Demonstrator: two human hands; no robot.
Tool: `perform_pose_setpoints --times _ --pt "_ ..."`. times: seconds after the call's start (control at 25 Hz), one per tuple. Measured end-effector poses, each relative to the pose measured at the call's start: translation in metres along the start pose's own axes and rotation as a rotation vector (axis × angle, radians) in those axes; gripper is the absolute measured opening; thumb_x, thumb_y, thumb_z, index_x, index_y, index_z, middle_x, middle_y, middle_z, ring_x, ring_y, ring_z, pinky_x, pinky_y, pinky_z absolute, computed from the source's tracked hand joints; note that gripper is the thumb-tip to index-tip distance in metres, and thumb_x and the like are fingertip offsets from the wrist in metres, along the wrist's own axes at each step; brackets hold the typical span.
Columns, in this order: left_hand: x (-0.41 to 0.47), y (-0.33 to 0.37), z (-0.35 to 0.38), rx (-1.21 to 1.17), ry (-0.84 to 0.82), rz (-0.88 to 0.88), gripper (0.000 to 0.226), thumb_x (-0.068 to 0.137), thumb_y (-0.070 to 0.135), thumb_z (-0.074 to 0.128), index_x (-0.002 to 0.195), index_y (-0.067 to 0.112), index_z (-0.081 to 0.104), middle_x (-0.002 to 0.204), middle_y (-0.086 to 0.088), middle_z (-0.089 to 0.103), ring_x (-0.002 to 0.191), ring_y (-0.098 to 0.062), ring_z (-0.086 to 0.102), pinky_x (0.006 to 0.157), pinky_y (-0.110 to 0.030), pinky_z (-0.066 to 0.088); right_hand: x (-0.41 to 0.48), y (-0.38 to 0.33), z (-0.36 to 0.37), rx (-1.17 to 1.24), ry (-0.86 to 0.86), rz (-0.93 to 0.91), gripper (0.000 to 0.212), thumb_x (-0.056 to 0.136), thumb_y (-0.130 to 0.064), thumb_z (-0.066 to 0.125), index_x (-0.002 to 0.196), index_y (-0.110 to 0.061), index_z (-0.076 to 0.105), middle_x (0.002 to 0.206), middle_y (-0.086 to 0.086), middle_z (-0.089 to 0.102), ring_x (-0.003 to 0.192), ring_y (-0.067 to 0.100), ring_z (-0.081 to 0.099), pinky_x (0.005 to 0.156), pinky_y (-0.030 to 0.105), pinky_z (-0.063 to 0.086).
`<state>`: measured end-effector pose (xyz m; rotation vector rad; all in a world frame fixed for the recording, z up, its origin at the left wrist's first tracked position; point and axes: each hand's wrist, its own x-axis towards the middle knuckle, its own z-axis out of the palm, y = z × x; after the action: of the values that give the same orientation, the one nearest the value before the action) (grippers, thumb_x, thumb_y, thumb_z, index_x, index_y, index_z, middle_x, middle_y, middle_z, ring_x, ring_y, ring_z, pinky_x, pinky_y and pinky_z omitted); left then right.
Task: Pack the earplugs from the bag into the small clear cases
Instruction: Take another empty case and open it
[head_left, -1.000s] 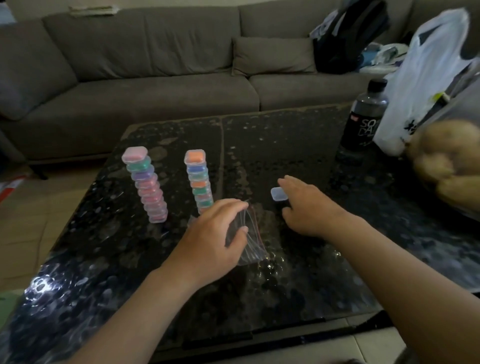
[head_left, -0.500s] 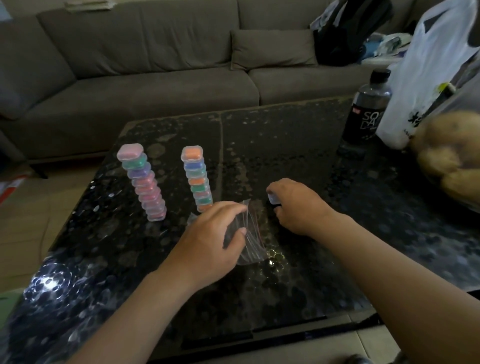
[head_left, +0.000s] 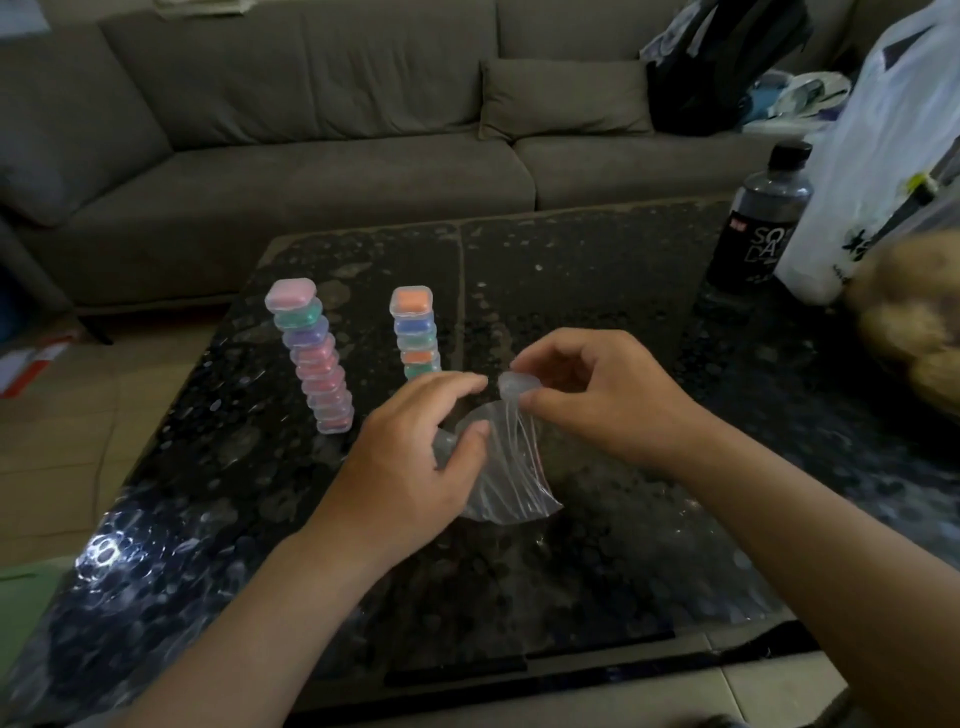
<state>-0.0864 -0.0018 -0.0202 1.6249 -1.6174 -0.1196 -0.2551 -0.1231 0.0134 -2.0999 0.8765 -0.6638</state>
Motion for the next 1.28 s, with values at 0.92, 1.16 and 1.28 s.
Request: perform_pose_setpoints --times 0.92,1.16,1.28 --pt "-0.004 -0.006 -0.026 -0.25 0.098 -0.046 0.027 0.084 0.004 0.08 0.102 0.023 0.071 0.099 0.006 0.076 0.09 -0.005 0.075 0.077 -0.02 0.06 -0.005 -0.035 0.04 0.351 -0.131 0.017 0.03 0.085 0.001 0.073 0.111 -0.014 0.069 0.099 -0.001 0.073 0.092 0.007 0.072 0.082 0.025 0.06" --pt "-0.003 -0.005 -0.028 -0.258 0.073 -0.088 0.029 0.087 0.006 0.078 0.1 0.03 0.071 0.094 0.01 0.076 0.086 -0.002 0.075 0.073 -0.014 0.057 -0.001 -0.032 0.042 0.358 -0.14 0.024 0.033 0.084 0.001 0.075 0.111 -0.016 0.069 0.1 -0.001 0.072 0.092 0.008 0.072 0.082 0.027 0.061" --pt "-0.001 -0.004 -0.029 -0.361 0.129 -0.175 0.01 0.093 0.009 0.07 0.094 0.018 0.076 0.082 0.003 0.077 0.074 -0.011 0.076 0.065 -0.024 0.061 -0.001 -0.031 0.044 0.328 -0.152 0.0 0.036 0.082 0.009 0.069 0.109 -0.015 0.07 0.098 -0.002 0.073 0.091 0.009 0.072 0.082 0.03 0.061"
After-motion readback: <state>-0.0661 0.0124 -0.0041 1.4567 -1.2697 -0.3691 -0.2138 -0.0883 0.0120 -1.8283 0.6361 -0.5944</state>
